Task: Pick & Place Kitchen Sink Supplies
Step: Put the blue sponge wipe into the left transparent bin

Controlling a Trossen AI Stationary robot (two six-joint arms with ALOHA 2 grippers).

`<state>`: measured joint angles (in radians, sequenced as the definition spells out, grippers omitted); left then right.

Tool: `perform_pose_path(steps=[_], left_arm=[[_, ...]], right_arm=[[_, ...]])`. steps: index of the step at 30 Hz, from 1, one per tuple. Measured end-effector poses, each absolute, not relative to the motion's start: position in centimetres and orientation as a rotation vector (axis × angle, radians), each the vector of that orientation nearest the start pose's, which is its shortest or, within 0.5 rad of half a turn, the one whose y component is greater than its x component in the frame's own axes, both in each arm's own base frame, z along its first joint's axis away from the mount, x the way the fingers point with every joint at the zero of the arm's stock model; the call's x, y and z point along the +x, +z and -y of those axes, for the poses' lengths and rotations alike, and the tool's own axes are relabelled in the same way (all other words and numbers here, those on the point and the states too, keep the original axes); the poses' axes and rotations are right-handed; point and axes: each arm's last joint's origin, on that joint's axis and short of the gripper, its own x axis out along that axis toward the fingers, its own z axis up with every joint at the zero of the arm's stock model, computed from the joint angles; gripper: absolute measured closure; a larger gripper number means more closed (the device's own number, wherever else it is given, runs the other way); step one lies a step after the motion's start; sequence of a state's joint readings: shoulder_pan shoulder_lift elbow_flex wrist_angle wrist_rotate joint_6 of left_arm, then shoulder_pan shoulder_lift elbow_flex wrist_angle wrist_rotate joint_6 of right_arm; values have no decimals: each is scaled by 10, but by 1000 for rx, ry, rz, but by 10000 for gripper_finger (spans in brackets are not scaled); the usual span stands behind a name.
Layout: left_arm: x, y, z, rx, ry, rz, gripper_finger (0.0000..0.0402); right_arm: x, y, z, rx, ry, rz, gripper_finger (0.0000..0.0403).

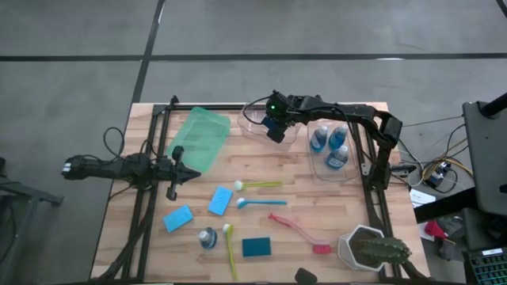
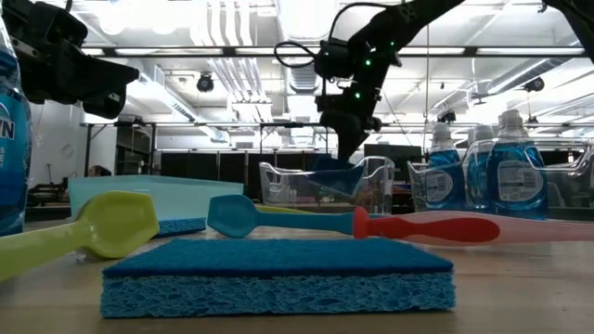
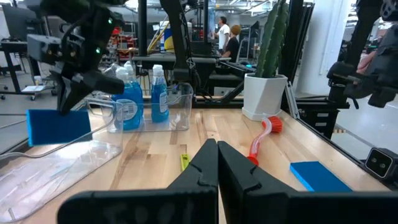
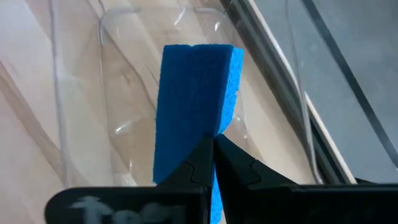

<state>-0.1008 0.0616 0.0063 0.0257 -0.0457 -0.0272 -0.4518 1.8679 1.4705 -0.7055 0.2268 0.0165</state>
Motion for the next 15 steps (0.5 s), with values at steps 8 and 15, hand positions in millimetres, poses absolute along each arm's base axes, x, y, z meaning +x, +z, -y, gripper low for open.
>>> perform_pose_path(steps=[8,15], left_arm=[[101,163,9,-25,-55,-30,401],[101,163,9,-25,-55,-30,401]], right_arm=[[344,213,175,139,-616,-1112,394],[344,206,175,122,-609,-1096,394]])
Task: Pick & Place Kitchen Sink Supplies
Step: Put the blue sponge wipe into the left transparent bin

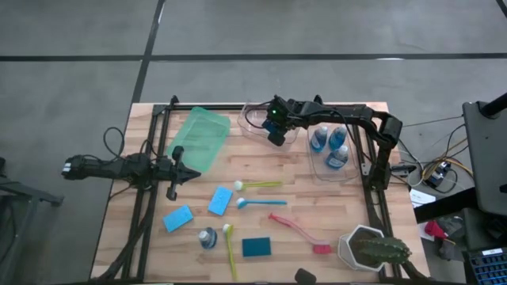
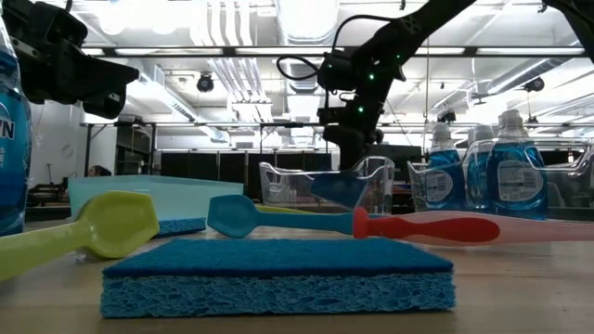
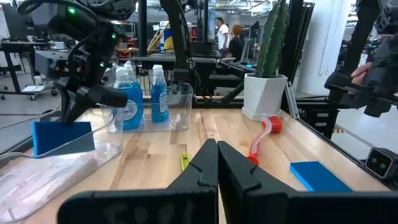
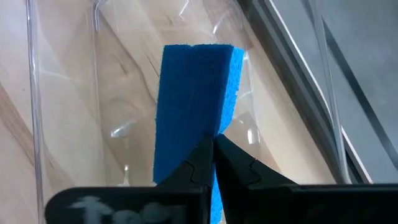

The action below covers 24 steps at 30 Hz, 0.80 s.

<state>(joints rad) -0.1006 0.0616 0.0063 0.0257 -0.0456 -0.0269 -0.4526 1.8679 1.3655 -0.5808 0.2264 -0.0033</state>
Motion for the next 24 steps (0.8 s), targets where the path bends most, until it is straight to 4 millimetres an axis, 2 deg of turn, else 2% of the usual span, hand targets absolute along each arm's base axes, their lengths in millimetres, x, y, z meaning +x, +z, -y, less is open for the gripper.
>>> perform_pose_path(steps=[12,24], left_arm=[[101,163,9,-25,-54,-30,401],[101,163,9,-25,-55,-30,401]], right_arm=[[342,196,174,108,-598,-1089,394],[347,199,174,89,-599,-1046,385]])
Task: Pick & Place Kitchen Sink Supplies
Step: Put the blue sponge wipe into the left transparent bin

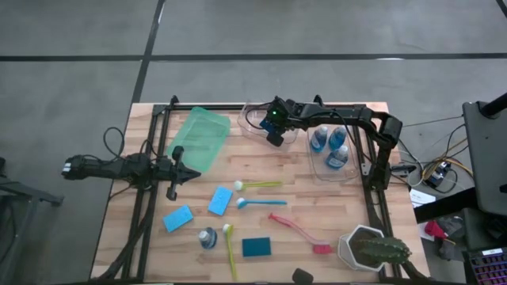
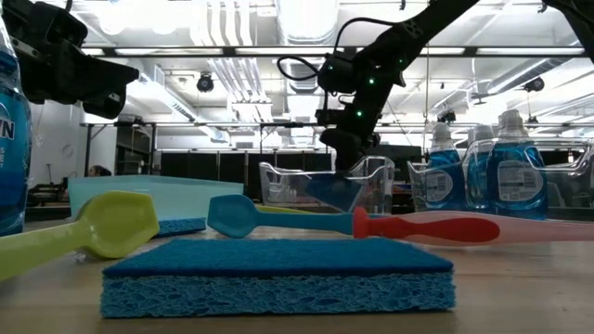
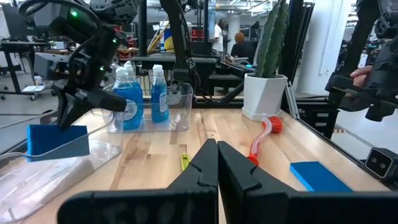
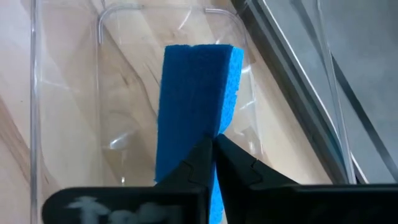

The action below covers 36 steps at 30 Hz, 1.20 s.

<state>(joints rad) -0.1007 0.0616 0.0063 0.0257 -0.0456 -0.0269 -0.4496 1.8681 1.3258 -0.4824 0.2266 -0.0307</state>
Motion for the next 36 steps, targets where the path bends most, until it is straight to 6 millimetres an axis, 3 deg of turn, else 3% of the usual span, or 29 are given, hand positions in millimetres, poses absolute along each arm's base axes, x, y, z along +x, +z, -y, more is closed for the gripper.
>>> perform_pose_path(steps=[12,22,29,36], left_arm=[[101,163,9,-25,-55,-31,401],[101,163,9,-25,-55,-31,401],[101,163,9,-25,-55,-30,401],[101,163,9,-25,-55,-30,401]], right_arm=[[347,200,175,56,-591,-1051,323],[352,210,172,93,-611,-1022,312],[362,229,155,81,-565,-1014,315],[380,248,120,55,-489,-985,313]])
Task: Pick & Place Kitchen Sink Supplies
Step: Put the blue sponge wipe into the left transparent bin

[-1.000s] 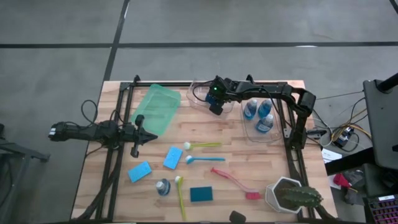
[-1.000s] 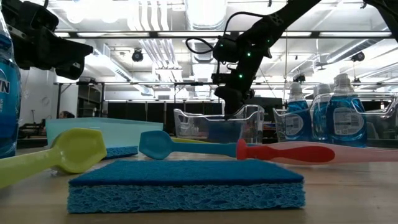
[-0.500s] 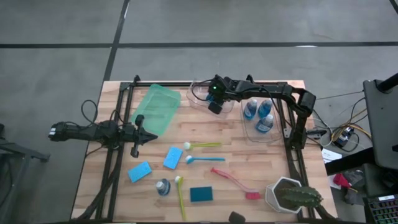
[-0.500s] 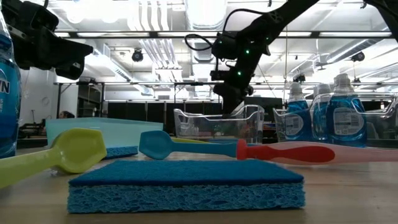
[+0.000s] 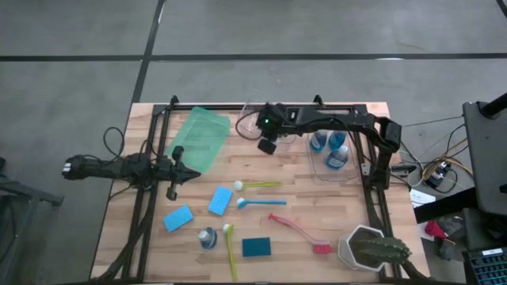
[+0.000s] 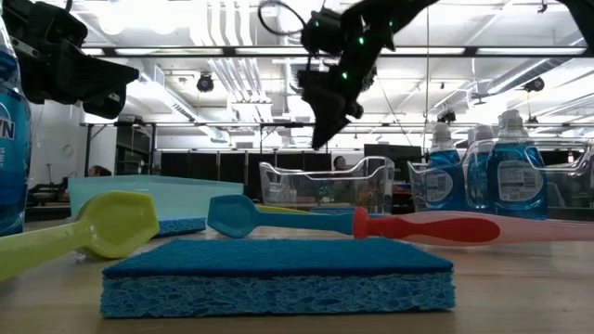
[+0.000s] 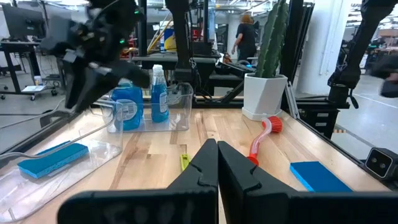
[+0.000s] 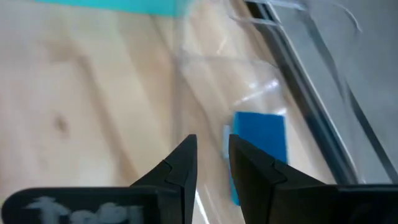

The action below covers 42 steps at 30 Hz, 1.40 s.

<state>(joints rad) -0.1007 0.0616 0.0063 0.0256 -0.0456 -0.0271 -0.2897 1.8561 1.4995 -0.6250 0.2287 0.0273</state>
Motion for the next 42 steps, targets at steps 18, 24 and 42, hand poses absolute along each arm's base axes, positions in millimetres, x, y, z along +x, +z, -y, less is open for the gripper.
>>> perform_pose_path(steps=[18,24,42], left_arm=[[101,163,9,-25,-55,-30,401],[101,163,9,-25,-54,-30,401],[101,163,9,-25,-55,-30,401]], right_arm=[[398,258,-38,-153,-109,-956,299],[390,258,-88,-139,-41,-936,260],[376,241,-180,-77,87,-870,188]])
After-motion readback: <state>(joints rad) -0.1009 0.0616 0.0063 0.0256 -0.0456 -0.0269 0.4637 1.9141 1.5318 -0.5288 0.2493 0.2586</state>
